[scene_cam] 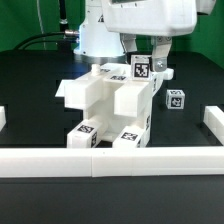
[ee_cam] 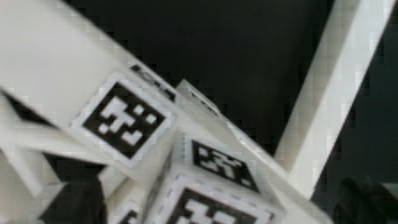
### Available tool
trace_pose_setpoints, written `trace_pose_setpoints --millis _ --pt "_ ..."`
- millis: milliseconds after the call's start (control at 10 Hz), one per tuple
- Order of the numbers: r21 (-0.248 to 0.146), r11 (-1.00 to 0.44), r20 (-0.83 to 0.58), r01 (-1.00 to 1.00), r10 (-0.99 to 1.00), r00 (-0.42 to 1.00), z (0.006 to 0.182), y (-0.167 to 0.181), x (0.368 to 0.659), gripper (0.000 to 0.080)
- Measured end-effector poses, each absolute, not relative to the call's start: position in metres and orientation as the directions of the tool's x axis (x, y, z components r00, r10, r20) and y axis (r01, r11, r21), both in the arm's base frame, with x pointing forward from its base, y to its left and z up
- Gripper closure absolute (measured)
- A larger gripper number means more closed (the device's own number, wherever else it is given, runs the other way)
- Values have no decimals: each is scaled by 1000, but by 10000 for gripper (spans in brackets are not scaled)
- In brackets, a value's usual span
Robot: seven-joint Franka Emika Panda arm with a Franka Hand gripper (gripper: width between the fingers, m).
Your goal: Assemble chair
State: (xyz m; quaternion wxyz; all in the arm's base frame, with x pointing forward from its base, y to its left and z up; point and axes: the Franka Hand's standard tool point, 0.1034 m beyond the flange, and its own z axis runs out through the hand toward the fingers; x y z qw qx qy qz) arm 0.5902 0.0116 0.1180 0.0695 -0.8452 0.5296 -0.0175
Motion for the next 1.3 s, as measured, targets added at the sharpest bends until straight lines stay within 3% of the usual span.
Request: trace_pose_setpoints --millis 500,1200,1300 --pt "-70 -838 50 -541 -544 837 120 15 591 151" --pt "-32 -997 84 -64 -66 994 119 8 591 151" --pt "-29 -999 85 -34 -36 996 119 7 591 277"
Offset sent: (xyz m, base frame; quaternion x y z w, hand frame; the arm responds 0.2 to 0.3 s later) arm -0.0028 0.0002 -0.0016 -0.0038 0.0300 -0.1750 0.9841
